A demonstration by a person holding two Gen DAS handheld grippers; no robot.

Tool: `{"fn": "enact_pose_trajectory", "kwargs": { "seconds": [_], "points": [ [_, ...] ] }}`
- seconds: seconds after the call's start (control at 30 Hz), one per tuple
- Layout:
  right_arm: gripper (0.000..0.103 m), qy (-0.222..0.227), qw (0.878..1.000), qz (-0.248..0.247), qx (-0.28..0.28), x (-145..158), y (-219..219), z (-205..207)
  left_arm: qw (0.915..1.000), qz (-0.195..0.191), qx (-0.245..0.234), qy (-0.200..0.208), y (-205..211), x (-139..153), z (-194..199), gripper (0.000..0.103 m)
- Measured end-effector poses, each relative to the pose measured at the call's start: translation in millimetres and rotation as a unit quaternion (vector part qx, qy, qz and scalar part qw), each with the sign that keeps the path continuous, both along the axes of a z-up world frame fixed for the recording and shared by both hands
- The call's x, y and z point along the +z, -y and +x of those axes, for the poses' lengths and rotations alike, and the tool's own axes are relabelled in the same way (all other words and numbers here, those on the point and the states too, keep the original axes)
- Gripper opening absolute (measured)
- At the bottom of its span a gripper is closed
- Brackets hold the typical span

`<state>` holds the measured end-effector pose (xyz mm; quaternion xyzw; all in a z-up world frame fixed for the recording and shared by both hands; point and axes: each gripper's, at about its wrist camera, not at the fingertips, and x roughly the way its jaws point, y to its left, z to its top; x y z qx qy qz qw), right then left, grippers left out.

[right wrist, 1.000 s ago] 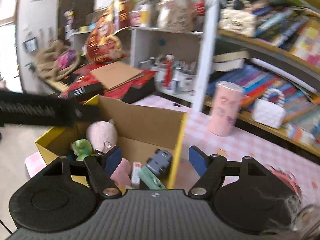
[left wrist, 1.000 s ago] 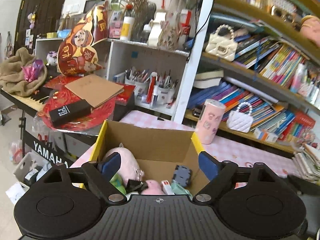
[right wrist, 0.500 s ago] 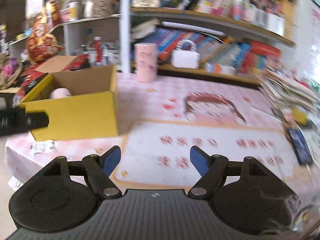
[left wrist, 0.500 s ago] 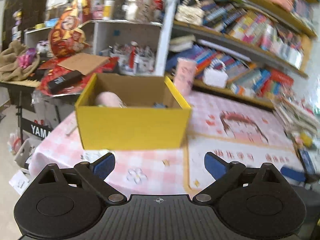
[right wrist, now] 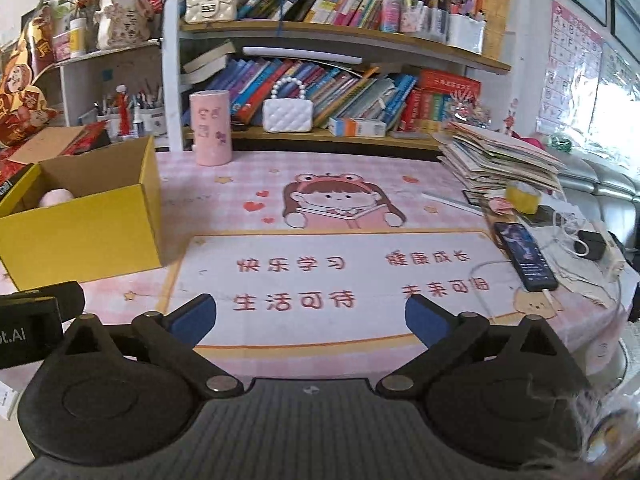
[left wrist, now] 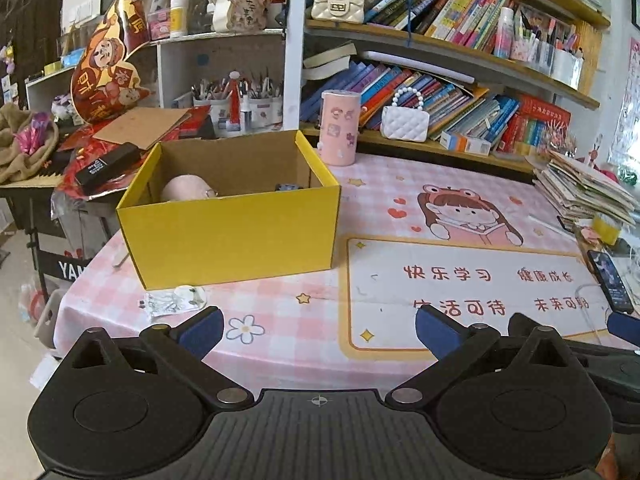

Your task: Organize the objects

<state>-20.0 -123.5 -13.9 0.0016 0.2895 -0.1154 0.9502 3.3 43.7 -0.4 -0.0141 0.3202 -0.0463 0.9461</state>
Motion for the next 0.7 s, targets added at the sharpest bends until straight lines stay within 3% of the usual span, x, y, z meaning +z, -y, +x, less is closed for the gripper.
{"fn": "enact_pose_trajectory", "kwargs": {
  "seconds": [0.7],
  "points": [
    [0.103,-0.025,0.999,-0.010,-0.027,-6.8,8.6,-7.4,0.9983,0.057,0.011,-0.003,20.0,-2.1,-6.2,0.103]
  ]
}}
